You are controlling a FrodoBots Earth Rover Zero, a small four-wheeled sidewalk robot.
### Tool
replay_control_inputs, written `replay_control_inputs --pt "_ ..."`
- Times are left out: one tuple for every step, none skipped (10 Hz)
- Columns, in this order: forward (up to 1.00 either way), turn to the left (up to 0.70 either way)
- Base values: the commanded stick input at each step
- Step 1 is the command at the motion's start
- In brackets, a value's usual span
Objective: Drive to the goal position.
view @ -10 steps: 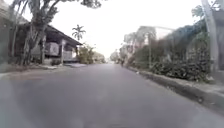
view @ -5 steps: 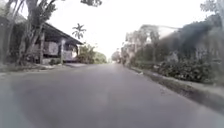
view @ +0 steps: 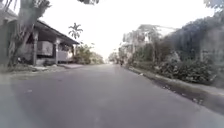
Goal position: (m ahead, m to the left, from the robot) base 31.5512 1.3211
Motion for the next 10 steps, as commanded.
replay_control_inputs --pt "1.0 0.0" --pt "1.0 0.0" --pt "1.0 0.0" --pt "1.0 0.0" --pt "1.0 0.0" --pt "1.0 0.0" --pt "1.0 0.0" --pt "1.0 0.0" --pt "1.0 0.0" --pt "1.0 0.0"
